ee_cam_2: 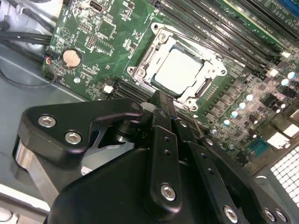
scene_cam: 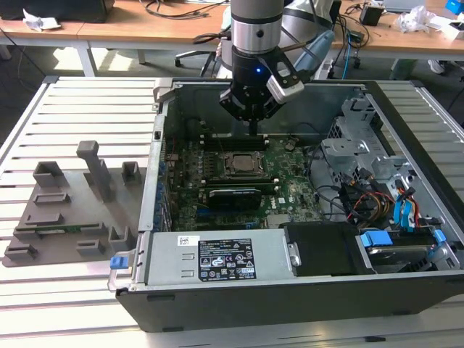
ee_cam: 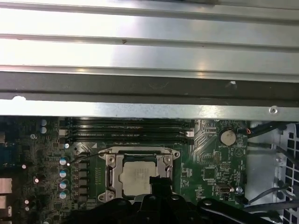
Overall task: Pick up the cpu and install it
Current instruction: 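Install the first cpu locking lever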
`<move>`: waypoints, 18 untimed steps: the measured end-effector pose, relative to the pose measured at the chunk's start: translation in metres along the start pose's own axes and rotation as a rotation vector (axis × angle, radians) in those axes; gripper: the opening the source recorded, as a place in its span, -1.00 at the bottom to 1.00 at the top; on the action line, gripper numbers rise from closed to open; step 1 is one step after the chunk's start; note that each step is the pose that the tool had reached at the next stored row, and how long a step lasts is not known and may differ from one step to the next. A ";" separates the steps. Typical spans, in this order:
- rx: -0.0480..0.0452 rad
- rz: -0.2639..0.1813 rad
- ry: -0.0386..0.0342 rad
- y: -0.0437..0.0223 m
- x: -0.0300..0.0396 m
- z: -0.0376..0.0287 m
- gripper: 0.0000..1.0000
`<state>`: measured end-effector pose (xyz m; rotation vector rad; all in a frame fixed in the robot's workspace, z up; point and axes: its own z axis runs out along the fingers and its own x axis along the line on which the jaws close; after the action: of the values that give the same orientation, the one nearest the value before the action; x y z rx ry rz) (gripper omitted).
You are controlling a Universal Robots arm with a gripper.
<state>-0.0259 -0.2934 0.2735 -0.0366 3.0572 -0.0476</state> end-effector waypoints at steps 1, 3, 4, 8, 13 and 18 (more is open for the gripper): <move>-0.0010 -0.012 -0.0004 0.0000 0.0000 0.0000 -0.79; -0.0025 -0.030 -0.0010 0.0000 0.0000 -0.0001 -0.79; -0.0031 -0.037 -0.0012 0.0000 0.0000 -0.0001 -0.79; -0.0057 -0.068 -0.0022 0.0000 0.0000 -0.0001 -0.79; -0.0102 -0.122 -0.0039 0.0000 0.0000 -0.0002 -0.79; -0.0135 -0.163 -0.0052 0.0000 0.0000 -0.0002 -0.79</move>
<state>-0.0259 -0.2934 0.2737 -0.2862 3.0419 -0.0371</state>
